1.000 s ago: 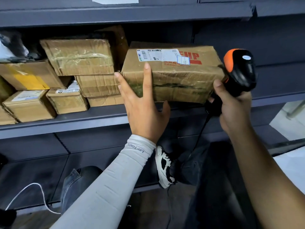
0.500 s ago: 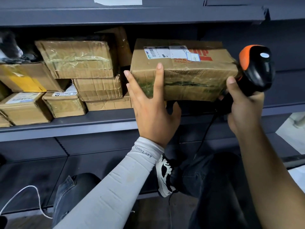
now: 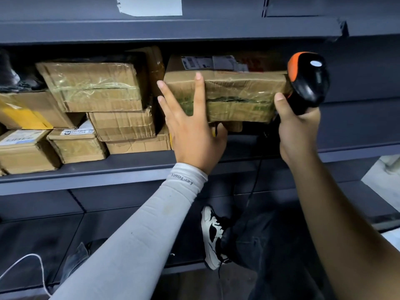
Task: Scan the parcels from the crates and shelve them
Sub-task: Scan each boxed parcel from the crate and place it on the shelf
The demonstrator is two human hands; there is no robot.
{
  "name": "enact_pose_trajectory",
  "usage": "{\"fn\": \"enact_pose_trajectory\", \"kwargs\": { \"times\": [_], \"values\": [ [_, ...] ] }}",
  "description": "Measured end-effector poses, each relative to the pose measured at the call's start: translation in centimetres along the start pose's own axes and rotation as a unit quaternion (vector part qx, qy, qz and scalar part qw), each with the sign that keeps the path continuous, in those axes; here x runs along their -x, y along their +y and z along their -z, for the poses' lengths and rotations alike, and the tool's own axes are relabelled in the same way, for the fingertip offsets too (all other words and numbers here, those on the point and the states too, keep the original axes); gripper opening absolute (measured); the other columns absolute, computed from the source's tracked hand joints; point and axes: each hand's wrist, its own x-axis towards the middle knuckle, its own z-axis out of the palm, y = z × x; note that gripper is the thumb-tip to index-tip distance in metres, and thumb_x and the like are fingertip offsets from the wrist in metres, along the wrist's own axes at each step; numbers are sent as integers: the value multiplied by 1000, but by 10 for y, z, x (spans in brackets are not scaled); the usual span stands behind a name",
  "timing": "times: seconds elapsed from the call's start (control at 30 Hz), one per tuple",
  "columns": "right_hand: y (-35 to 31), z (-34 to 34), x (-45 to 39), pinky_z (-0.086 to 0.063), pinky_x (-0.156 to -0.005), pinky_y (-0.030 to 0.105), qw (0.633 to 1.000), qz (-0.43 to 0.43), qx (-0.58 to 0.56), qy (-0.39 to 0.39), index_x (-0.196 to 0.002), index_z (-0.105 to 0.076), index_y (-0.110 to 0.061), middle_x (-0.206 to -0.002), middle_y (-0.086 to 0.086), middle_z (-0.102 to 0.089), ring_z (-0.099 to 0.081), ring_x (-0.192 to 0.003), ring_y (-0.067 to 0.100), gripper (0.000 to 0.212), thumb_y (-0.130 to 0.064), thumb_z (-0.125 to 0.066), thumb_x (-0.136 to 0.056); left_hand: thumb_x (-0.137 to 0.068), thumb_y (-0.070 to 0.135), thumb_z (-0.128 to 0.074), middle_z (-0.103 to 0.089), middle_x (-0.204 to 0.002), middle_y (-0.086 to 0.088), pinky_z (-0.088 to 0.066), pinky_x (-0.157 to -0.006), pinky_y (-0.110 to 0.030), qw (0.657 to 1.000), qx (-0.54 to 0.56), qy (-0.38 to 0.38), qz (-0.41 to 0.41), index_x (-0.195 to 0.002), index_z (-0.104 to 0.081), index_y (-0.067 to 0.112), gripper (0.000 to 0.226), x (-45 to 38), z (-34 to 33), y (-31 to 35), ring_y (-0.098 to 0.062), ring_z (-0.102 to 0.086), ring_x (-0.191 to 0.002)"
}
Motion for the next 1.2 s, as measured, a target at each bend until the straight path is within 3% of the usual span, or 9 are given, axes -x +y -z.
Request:
{"fn": "enact_pose_trajectory", "kwargs": {
  "times": [0.2,0.37,0.5,0.57,0.67,0.77,0.93,1.07,1.2],
  "values": [
    [9,-24,-15,-54,-87,18,996,46,79,4,-110,-64,-28,-107,-11,-72,-68,-97,-5,18,-27,-74,-95,-74,40,-76,6,-171,-24,-15,-118,-75,989,-144,4,-40,-167,-12,33,113,-13,-10,-6,-63,1,-150],
    [24,-34,-12,-45,-87,9,984,124,120,44,-109,-56,-36,-119,5,-64,-62,-98,-13,23,-25,-71,-94,-72,41,-73,-1,-173,-19,-10,-119,-76,977,-203,29,-65,-166,-11,34,113,-15,-20,-14,-62,0,-151],
    [47,-29,2,-51,-102,24,977,149,153,7,-141,-55,-6,-131,9,-67,-64,-121,5,54,-29,-68,-94,-73,43,-70,-5,-173,-17,-10,-118,-77,969,-231,38,-73,-166,-11,34,111,-18,-27,-21,-63,-3,-151],
    [56,-25,2,-43,-116,33,958,184,213,-50,-153,-43,-16,-154,23,-48,-52,-141,26,66,-23,-70,-94,-74,47,-72,-4,-173,-16,-9,-117,-77,966,-246,40,-73,-166,-11,33,111,-22,-27,-24,-59,-3,-153],
    [60,-23,-8,-29,-123,23,923,220,288,-133,-160,-33,-10,-170,28,-6,-29,-155,35,80,-13,-72,-91,-73,47,-70,-2,-174,-13,-5,-118,-77,961,-263,39,-83,-167,-11,28,112,-31,-27,-23,-46,-2,-158],
    [56,-23,-18,-24,-120,13,901,228,324,-175,-159,-39,-9,-170,27,7,-17,-157,17,79,-8,-75,-89,-74,48,-70,-3,-174,-12,-6,-120,-73,953,-275,19,-121,-166,-15,25,109,-42,-31,-29,-40,-4,-159],
    [46,-34,-33,-16,-91,-11,891,195,357,-200,-157,-44,-19,-172,18,10,-7,-123,-41,75,-9,-74,-89,-76,54,-68,-2,-174,-11,-11,-123,-67,955,-267,-20,-125,-167,-10,24,112,-60,-40,-39,-41,-3,-159],
    [31,-46,-48,-12,-94,-9,887,106,381,-239,-159,-36,-35,-173,1,18,-7,-149,-5,79,-17,-72,-92,-81,57,-64,-1,-174,-10,-14,-124,-64,957,-261,-41,-116,-167,-11,24,106,-75,-46,-45,-41,-2,-159],
    [26,-52,-60,-14,-108,11,879,65,391,-263,-159,-36,-38,-172,-7,22,-5,-154,0,74,-23,-69,-95,-91,58,-54,5,-175,-8,-11,-124,-62,956,-261,-59,-121,-167,-7,26,95,-89,-51,-55,-39,4,-159]
  ]
}}
